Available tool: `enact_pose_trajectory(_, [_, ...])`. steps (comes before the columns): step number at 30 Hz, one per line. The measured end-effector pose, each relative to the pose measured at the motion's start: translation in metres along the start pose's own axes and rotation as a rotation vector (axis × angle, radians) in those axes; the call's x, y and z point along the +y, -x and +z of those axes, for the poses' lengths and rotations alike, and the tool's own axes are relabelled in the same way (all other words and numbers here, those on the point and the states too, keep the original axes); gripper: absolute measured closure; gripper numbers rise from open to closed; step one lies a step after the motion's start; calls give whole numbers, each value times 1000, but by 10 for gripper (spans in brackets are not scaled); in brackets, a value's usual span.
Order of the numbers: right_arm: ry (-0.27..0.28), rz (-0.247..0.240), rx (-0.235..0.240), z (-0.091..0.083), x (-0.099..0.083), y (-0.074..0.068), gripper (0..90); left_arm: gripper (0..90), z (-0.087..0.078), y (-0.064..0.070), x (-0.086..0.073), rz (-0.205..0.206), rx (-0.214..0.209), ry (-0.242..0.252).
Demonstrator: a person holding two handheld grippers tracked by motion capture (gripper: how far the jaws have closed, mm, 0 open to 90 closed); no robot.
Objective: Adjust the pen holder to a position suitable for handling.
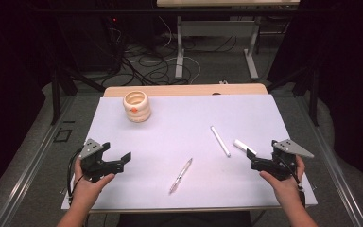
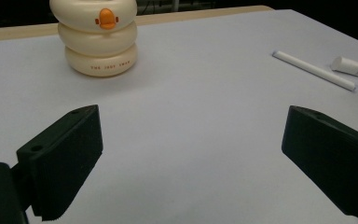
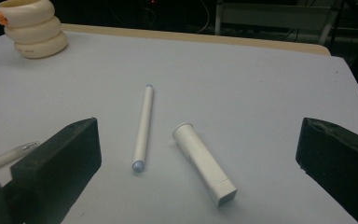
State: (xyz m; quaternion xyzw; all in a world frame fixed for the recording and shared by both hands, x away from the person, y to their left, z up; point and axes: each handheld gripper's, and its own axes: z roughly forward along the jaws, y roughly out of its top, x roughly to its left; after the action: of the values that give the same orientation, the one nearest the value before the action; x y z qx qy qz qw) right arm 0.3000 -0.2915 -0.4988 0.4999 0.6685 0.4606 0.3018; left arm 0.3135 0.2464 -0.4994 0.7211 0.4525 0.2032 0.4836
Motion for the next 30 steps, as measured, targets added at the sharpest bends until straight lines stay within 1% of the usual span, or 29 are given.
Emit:
enact_pose_trajectory(1, [10, 6, -2, 2, -1, 0, 1, 51, 1, 0, 0, 4, 1, 0])
enact_pose_trajectory(2, [-15, 6, 2, 2, -1, 1, 1, 51, 2, 0, 0, 7, 0, -2])
enact_pose_trajectory(3, [-8, 10, -1, 3, -2, 2, 0, 51, 4, 0, 0, 9, 2, -6])
enact_pose_trajectory(5, [-17, 8, 5, 4, -3, 4, 1, 54, 5, 1, -1, 12, 4, -7])
enact_pose_trajectory(6, [-27, 10, 0, 3, -4, 4, 2, 56, 5, 2, -1, 15, 6, -8])
enact_pose_trajectory(7, [-15, 10, 4, 4, -4, 5, 3, 60, 5, 2, -1, 21, 7, -9])
enact_pose_trajectory(8, [-25, 24, 5, 2, -4, 5, 3, 66, 5, 3, -1, 19, 8, -8])
enact_pose_trajectory(9, [-22, 21, 6, 2, -5, 5, 4, 71, 5, 3, -1, 30, 9, -9])
enact_pose_trajectory(11, [-11, 22, 5, 1, -4, 4, 6, 80, 5, 4, -2, 28, 7, -8])
enact_pose_trajectory(12, [-11, 16, 5, 1, -4, 4, 8, 80, 6, 5, -2, 17, -1, -7])
enact_pose_trajectory(13, [-30, 10, 8, -1, -3, 3, 12, 80, 7, 5, -1, 13, -5, -6])
enact_pose_trajectory(14, [-3, 10, 6, 1, -3, 2, 14, 81, 8, 5, -1, 15, -7, -5])
enact_pose_trajectory(15, [-11, 13, 9, 1, -3, 1, 16, 81, 9, 4, 0, 17, -9, 0])
enact_pose_trajectory(16, [-17, 2, 8, 1, -3, 1, 18, 80, 11, 4, 2, 13, -8, -1])
enact_pose_trajectory(18, [-19, 1, 7, 3, -3, -1, 23, 80, 14, 3, 5, 1, -10, 6])
enact_pose_trajectory(22, [-24, -10, 8, 4, -3, -1, 33, 80, 20, 2, 13, -4, -6, 10])
enact_pose_trajectory(24, [-23, -2, 9, 4, -4, -2, 37, 80, 23, 2, 17, -6, -4, 7])
enact_pose_trajectory(25, [-22, -3, 9, 3, -4, -1, 38, 81, 24, 1, 19, 7, 1, 4])
enact_pose_trajectory(26, [-17, -6, 10, 3, -4, -1, 39, 85, 25, 2, 21, 4, 4, 4])
enact_pose_trajectory(27, [-14, -4, 12, 3, -4, -1, 43, 94, 26, 2, 24, 16, 8, 2])
enact_pose_trajectory(29, [-10, 0, 7, 3, -4, -1, 51, 117, 29, 3, 29, 24, 17, 5])
enact_pose_trajectory(30, [-10, 2, 7, 3, -4, -1, 54, 131, 30, 3, 32, 38, 26, 6])
